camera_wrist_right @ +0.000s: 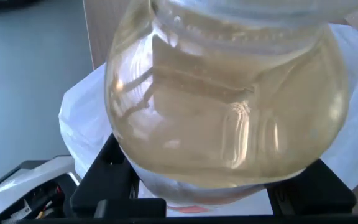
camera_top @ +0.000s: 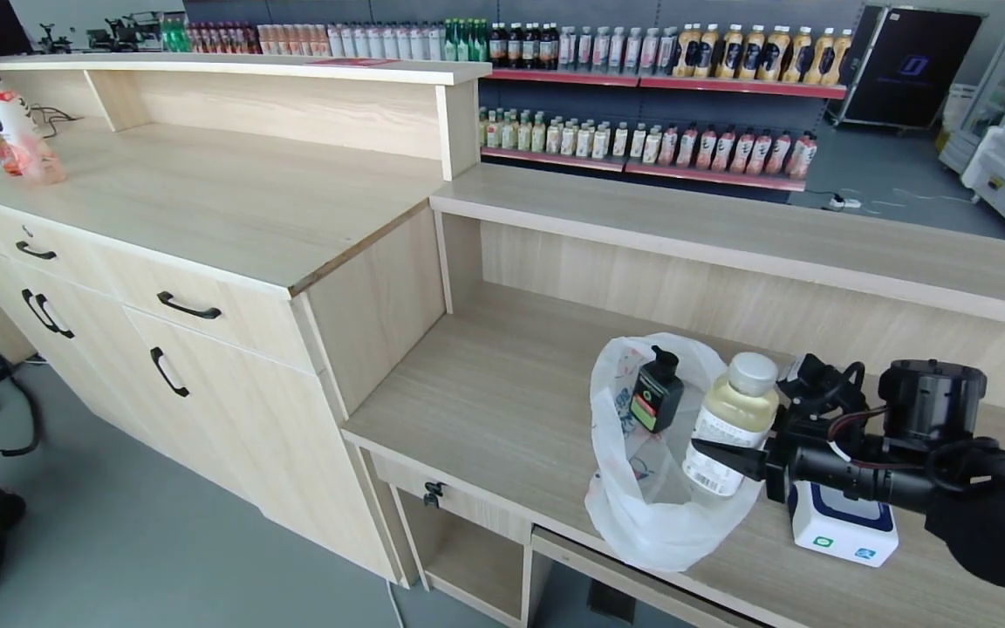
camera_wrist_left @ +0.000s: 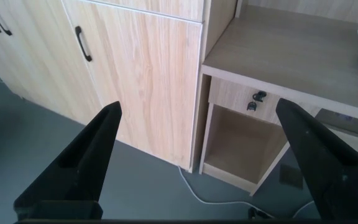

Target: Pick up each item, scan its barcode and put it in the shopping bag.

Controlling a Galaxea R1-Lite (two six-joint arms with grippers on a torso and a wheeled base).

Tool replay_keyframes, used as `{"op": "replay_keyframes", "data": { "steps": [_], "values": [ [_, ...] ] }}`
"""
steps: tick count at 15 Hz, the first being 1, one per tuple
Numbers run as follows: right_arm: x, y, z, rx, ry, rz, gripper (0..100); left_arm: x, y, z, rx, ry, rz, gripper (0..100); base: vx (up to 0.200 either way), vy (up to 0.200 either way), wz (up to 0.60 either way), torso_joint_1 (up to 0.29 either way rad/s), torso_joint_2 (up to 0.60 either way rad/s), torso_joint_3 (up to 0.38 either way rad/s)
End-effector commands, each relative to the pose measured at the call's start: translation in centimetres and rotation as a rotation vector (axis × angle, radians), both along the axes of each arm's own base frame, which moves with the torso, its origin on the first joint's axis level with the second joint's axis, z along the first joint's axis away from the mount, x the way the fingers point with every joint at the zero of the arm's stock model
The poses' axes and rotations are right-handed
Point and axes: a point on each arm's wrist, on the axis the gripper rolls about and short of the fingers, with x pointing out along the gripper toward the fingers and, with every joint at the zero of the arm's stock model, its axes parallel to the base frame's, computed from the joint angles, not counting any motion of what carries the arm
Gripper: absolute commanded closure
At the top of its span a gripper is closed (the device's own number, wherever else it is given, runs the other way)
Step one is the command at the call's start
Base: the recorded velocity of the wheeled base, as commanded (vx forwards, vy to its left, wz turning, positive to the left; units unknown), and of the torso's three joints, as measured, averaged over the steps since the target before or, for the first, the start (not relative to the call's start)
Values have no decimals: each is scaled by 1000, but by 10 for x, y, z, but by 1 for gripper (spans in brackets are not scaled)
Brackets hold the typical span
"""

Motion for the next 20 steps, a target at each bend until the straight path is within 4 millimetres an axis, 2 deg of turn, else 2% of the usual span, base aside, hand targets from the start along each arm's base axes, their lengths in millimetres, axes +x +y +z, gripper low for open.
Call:
{"op": "replay_keyframes", "data": {
  "steps": [1, 4, 8, 17, 18, 19, 20],
  "values": [
    [14, 1, -34, -8, 65, 7, 100, 0, 0, 0, 0, -1, 0, 0, 0, 0, 0, 0, 0, 0],
    [28, 3, -54, -27, 65, 16, 100, 0, 0, 0, 0, -1, 0, 0, 0, 0, 0, 0, 0, 0],
    [32, 6, -68, -29, 71, 26, 100, 0, 0, 0, 0, -1, 0, 0, 0, 0, 0, 0, 0, 0],
    [32, 5, -72, -28, 94, 22, 100, 0, 0, 0, 0, -1, 0, 0, 0, 0, 0, 0, 0, 0],
    [30, 4, -67, -22, 96, 18, 0, 0, 0, 0, 0, -1, 0, 0, 0, 0, 0, 0, 0, 0],
    [28, 4, -59, -13, 100, 16, 0, 0, 0, 0, 0, -1, 0, 0, 0, 0, 0, 0, 0, 0],
    [23, 4, -38, 13, 105, 20, 0, 0, 0, 0, 0, -1, 0, 0, 0, 0, 0, 0, 0, 0]
  ]
}}
